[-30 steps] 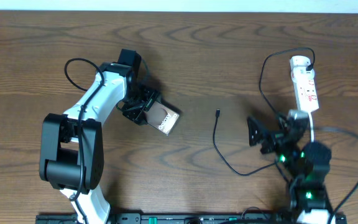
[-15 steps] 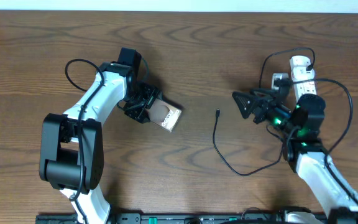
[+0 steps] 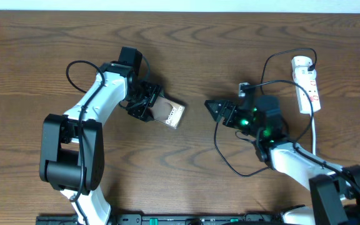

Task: Plug charger to phone and switch on socket
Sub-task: 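Move the right gripper to the phone's right edge and close on it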

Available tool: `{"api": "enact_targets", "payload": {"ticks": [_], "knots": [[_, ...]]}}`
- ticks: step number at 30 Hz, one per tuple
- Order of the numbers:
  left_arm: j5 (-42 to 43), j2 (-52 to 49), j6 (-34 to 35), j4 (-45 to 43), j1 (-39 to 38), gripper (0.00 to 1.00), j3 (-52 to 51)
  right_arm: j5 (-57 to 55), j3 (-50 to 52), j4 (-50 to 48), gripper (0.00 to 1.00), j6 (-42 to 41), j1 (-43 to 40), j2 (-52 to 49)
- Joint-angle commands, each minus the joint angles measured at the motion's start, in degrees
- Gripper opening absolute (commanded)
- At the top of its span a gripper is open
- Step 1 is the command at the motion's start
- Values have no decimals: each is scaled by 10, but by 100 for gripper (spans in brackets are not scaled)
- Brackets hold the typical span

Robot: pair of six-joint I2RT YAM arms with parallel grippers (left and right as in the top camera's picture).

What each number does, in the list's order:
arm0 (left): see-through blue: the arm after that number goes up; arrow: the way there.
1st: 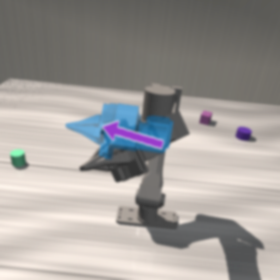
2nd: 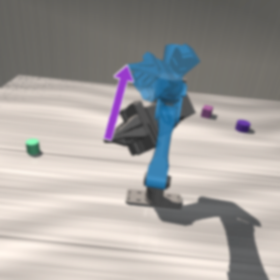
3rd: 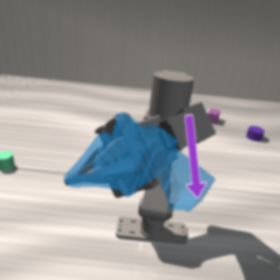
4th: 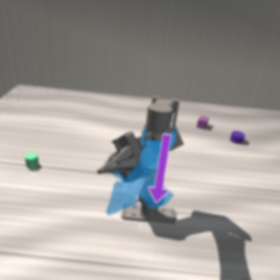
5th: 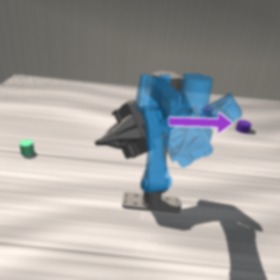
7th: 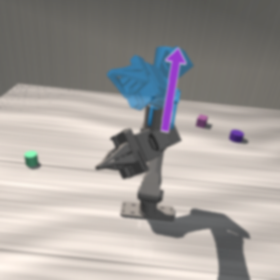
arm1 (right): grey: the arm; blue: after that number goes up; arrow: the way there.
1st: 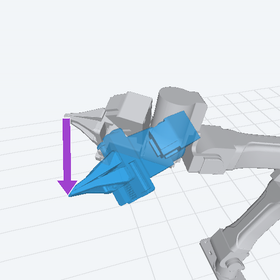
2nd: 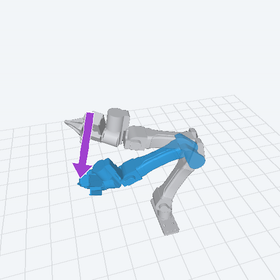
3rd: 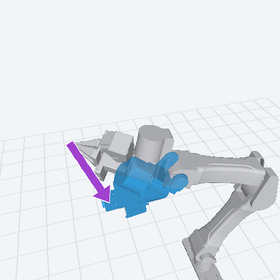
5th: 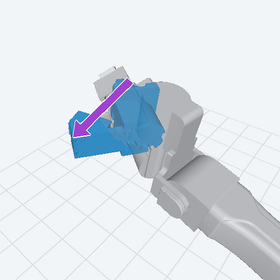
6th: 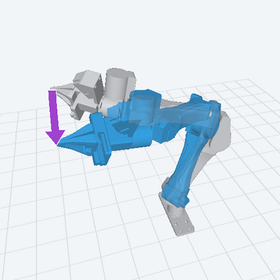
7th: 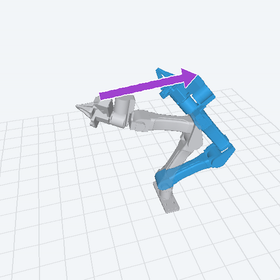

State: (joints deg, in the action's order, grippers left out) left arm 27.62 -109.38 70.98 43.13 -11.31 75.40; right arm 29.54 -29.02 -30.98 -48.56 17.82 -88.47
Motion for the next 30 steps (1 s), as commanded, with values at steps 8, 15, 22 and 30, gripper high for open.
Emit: {"api": "enact_targets", "payload": {"ticks": [8, 15, 22, 30], "knots": [[39, 12, 9, 0, 1, 7, 3, -15, -115, -1, 74, -29, 77, -120], [39, 12, 9, 0, 1, 7, 3, -7, -163, 7, 74, -32, 117, -179], [39, 12, 9, -2, 1, 7, 3, 2, -163, 12, 73, -33, 119, -185], [52, 12, 42, -5, 1, 7, 3, -25, -163, 19, 68, -39, 142, -185]]}}
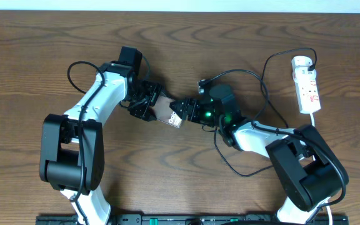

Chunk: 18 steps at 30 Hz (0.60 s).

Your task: Plug charger to phone and switch on socket

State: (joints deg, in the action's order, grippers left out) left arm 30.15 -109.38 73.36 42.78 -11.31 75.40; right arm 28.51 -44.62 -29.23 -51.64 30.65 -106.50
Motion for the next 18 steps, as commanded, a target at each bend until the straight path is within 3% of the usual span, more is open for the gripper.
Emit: {"api": "enact_targets", "payload": {"ticks": [1, 8, 14, 18], "knots": [[33, 12, 18, -3, 1, 7, 3, -24, -7, 2, 67, -11, 18, -5], [44, 12, 18, -2, 1, 7, 3, -66, -7, -2, 57, -26, 41, -5], [52, 12, 17, -2, 1, 7, 3, -73, -7, -11, 42, -28, 45, -5], [53, 12, 17, -2, 1, 7, 3, -89, -7, -15, 40, -28, 53, -5]]}}
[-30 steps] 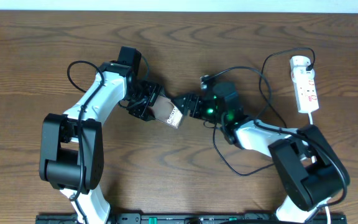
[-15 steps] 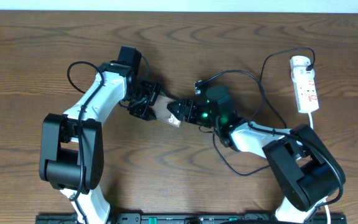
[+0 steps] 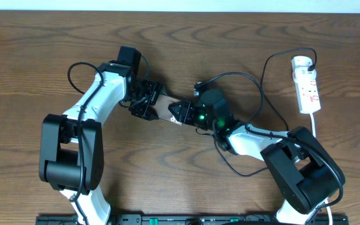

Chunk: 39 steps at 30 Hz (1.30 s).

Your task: Plug charger to phone and switch on socket

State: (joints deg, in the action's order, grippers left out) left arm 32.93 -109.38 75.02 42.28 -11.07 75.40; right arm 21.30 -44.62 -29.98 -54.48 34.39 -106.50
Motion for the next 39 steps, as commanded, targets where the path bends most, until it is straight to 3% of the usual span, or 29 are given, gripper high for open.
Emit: {"api": "enact_targets", "payload": {"ticks": [1, 10, 17, 24, 27, 31, 39], "knots": [[25, 12, 1, 3, -2, 7, 3, -20, -7, -10, 39, 1, 18, -5], [25, 12, 1, 3, -4, 7, 3, -52, -7, -40, 35, 0, 42, -16], [24, 12, -2, 3, -5, 7, 3, -51, -7, -54, 12, -12, 42, -27], [24, 12, -4, 3, -5, 7, 3, -51, -7, -59, 1, -12, 35, -27], [24, 12, -6, 3, -5, 7, 3, -43, -7, -68, 1, -12, 20, -27], [24, 12, -45, -2, -3, 7, 3, -12, -7, -106, 1, -12, -18, -22], [27, 12, -195, -41, 5, 8, 3, -13, -7, -112, 1, -22, -83, 35]]}}
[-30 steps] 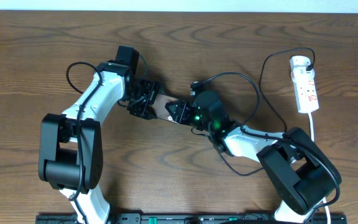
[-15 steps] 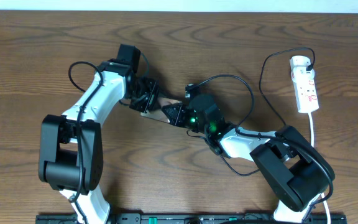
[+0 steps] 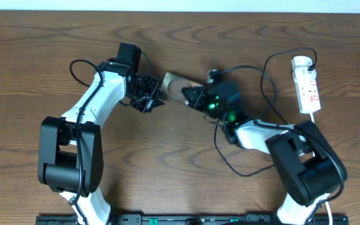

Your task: Plug charger to phone and switch on socket

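Observation:
The phone (image 3: 175, 85) lies tilted in the middle of the table, its tan face showing. My left gripper (image 3: 155, 97) stands just left of the phone's near end, fingers spread, and the phone is not between them. My right gripper (image 3: 192, 95) presses against the phone's right end, shut on the charger plug, which is hidden between the fingers and the phone. The black charger cable (image 3: 264, 72) runs from there to the white socket strip (image 3: 307, 84) at the far right. Its switch is too small to read.
The black cable loops low across the table (image 3: 236, 169) in front of the right arm. A white lead (image 3: 315, 128) runs down from the socket strip. Both arm bases stand at the front edge.
The phone has shifted up and to the right and turned, out of the left gripper's fingers. The right gripper followed it up and right, still against its end. The left gripper rose slightly.
At first the left gripper held the phone at centre left and the right gripper hung well to the right with the cable. Then the right gripper was at the phone's free end, then tighter against it. Now the phone sits farther back, clear of the left fingers.

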Available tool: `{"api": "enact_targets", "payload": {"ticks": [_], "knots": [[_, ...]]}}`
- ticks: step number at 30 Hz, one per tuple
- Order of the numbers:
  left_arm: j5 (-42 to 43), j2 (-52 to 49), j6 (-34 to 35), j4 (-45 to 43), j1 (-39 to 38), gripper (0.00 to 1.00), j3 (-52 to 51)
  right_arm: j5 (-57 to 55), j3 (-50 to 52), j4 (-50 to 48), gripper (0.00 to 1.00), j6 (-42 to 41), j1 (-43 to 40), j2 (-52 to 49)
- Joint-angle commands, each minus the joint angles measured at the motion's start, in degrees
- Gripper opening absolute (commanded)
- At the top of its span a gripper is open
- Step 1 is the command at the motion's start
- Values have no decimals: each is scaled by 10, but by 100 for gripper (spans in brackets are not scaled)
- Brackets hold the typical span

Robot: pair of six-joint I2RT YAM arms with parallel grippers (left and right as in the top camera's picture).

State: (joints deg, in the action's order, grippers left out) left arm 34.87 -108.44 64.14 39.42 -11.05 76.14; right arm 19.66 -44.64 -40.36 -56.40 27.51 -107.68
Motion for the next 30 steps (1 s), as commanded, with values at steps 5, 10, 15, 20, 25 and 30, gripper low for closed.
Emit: {"api": "enact_targets", "payload": {"ticks": [5, 10, 15, 20, 25, 30], "knots": [[24, 2, -151, -64, 5, 9, -5, -28, -7, -1, 1, -82, -17, 54], [123, 2, -244, -137, 5, 16, -5, -33, -7, -22, 1, -168, -25, 55], [165, 2, -244, -211, 5, 46, -5, -34, -7, -60, 1, -238, -33, 55], [186, 2, -232, -249, 5, 57, -5, -48, -7, -98, 1, -277, -37, 55], [194, 2, -167, -308, 5, 57, -5, -47, -7, -102, 1, -334, -43, 55], [201, 2, -93, -405, 5, 57, -5, -47, -7, -106, 1, -379, -39, 55]]}}
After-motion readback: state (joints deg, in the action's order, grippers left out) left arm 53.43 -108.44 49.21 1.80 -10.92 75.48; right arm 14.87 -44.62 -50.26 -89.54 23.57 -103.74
